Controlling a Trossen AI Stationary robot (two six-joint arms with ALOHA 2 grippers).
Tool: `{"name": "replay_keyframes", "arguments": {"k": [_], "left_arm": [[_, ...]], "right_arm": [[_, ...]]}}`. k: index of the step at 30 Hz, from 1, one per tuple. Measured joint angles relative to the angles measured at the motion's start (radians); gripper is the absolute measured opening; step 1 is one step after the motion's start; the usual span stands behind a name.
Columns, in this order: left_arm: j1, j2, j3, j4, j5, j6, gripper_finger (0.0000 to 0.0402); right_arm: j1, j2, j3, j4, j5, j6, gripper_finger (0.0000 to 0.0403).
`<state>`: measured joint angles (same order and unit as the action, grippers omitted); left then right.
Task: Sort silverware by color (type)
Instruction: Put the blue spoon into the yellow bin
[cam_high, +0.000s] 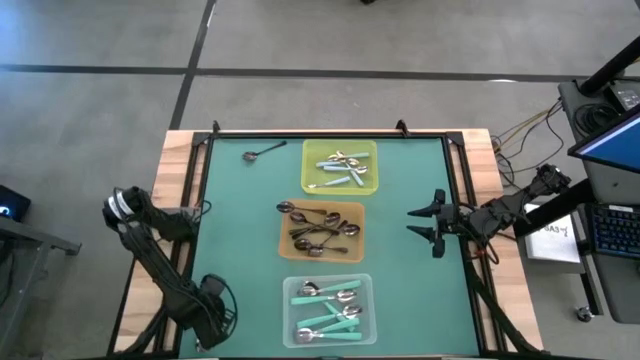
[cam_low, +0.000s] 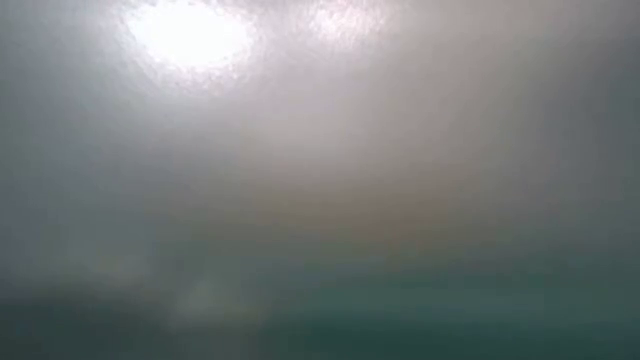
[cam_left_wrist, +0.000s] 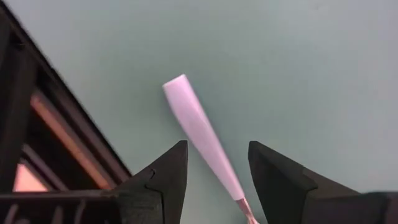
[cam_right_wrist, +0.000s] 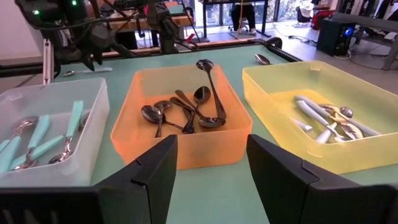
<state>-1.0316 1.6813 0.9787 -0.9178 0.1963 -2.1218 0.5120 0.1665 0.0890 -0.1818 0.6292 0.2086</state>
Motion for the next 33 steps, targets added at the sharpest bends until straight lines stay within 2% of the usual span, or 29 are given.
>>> {"name": "replay_keyframes", "arguments": {"k": [9,20,27,33], "left_arm": [[-0.002,0.052,0.000,0.034,0.036,0.043,0.0143],[0.008,0.064,0.002,0.083,-0.018,0.172,0.0082],[0.038,0.063,0.002,0.106,-0.049,0.337,0.0052],[0.057,0.061,0.002,0.113,-0.079,0.526,0.0045]], "right_arm": [[0.000,0.000,0.000,0.000,0.000,0.000,0.0185],[0.000,0.000,0.000,0.000,0.000,0.000,0.0185],[0.000,0.000,0.000,0.000,0.000,0.000,0.0185],[0.000,0.000,0.000,0.000,0.000,0.000,0.0185]]}}
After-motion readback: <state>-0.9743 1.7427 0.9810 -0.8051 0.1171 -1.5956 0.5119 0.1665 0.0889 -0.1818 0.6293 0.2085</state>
